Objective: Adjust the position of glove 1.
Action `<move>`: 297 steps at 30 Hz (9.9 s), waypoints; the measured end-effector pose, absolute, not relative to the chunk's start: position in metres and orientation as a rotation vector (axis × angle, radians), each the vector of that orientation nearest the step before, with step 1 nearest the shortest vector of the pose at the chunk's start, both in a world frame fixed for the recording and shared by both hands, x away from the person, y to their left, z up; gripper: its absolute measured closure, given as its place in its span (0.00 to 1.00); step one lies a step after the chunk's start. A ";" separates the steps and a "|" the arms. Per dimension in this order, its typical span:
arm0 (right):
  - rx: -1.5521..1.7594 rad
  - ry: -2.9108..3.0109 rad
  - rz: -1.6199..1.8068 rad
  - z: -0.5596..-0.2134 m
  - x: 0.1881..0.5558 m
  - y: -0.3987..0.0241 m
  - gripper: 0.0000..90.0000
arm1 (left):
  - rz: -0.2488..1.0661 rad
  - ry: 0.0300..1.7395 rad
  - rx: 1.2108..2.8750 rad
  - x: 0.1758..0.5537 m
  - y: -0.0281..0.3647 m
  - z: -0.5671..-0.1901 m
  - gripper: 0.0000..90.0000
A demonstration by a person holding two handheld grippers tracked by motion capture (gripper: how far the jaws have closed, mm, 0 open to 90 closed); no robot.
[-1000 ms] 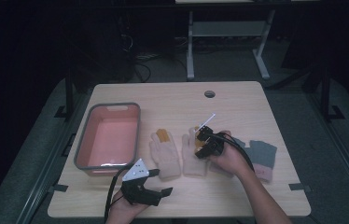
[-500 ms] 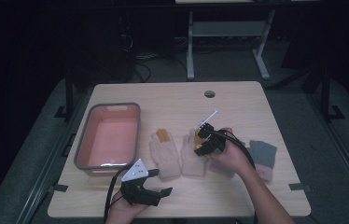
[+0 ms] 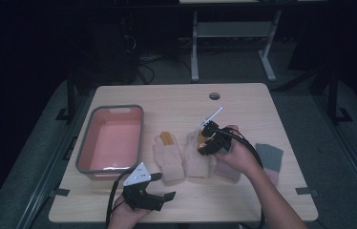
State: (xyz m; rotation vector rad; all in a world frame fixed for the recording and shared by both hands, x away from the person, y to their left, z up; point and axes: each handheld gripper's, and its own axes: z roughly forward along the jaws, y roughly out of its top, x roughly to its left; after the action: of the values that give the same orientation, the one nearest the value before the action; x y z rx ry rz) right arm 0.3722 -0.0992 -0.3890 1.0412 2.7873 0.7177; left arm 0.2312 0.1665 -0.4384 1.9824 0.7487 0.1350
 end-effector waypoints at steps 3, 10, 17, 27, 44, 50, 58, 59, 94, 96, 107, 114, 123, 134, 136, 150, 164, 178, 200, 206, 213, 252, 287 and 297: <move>1.029 2.784 0.721 -0.384 0.371 -0.097 0.69 | 0.135 0.754 1.977 0.231 0.167 -0.438 0.20; 0.975 2.785 0.742 -0.370 0.369 -0.090 0.69 | 0.136 0.760 1.973 0.230 0.168 -0.438 0.20; 0.909 2.793 0.779 -0.356 0.370 -0.075 0.69 | 0.141 0.753 1.971 0.227 0.168 -0.436 0.20; 0.799 2.862 0.798 -0.360 0.374 -0.040 0.69 | 0.145 0.755 1.957 0.226 0.169 -0.434 0.20; 0.766 2.943 0.762 -0.388 0.387 -0.012 0.68 | 0.143 0.748 1.959 0.227 0.169 -0.434 0.20; 0.804 2.957 0.759 -0.403 0.392 -0.012 0.67 | 0.143 0.749 1.957 0.227 0.169 -0.434 0.20; 0.844 2.966 0.763 -0.415 0.394 -0.015 0.65 | 0.141 0.744 1.963 0.227 0.168 -0.435 0.20; 0.844 2.970 0.767 -0.417 0.393 -0.016 0.63 | 0.141 0.743 1.966 0.227 0.168 -0.434 0.20; 0.786 2.949 0.838 -0.400 0.397 0.009 0.52 | 0.139 0.738 1.966 0.226 0.167 -0.434 0.20; 0.778 2.953 0.831 -0.401 0.398 0.013 0.52 | 0.138 0.737 1.969 0.226 0.167 -0.434 0.20; 0.747 2.964 0.723 -0.416 0.404 0.032 0.46 | 0.136 0.739 1.959 0.226 0.167 -0.434 0.20; 0.678 2.959 0.639 -0.426 0.400 0.035 0.44 | 0.136 0.736 1.961 0.225 0.167 -0.434 0.20; 0.677 2.955 0.621 -0.426 0.398 0.025 0.44 | 0.126 0.736 1.962 0.226 0.165 -0.434 0.20; 0.762 2.927 0.628 -0.427 0.394 -0.004 0.44 | 0.125 0.748 1.971 0.228 0.162 -0.434 0.20; 0.785 2.919 0.636 -0.427 0.393 -0.009 0.44 | 0.126 0.749 1.973 0.229 0.161 -0.434 0.20; 1.005 2.810 0.907 -0.406 0.377 -0.051 0.40 | 0.082 0.859 1.968 0.248 0.151 -0.429 0.22; 1.248 2.707 0.996 -0.406 0.358 -0.092 0.40 | -0.014 1.083 1.923 0.286 0.137 -0.428 0.26; 1.489 2.652 1.130 -0.432 0.342 -0.107 0.42 | -0.129 1.265 1.886 0.304 0.135 -0.451 0.35; 1.783 2.550 1.162 -0.456 0.345 -0.104 0.51 | -0.205 1.289 1.906 0.305 0.128 -0.465 0.50; 1.832 2.530 1.183 -0.460 0.344 -0.101 0.58 | -0.215 1.275 1.918 0.306 0.127 -0.466 0.57; 1.894 2.485 1.258 -0.467 0.340 -0.097 0.72 | -0.254 1.272 1.926 0.311 0.126 -0.467 0.65; 1.903 2.521 1.436 -0.456 0.345 -0.110 0.92 | -0.291 1.212 1.887 0.320 0.128 -0.451 0.75; 1.770 2.514 1.511 -0.393 0.354 -0.104 0.92 | -0.248 1.111 1.845 0.331 0.144 -0.396 0.75; 1.742 2.513 1.525 -0.376 0.364 -0.098 0.92 | -0.233 1.092 1.835 0.340 0.152 -0.378 0.76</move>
State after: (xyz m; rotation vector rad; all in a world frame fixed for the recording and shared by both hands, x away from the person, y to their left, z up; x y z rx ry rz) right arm 0.3638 -0.0981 -0.3758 1.7422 2.5131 1.5255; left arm 0.3404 0.1519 -0.3784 1.8355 1.0915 -0.2329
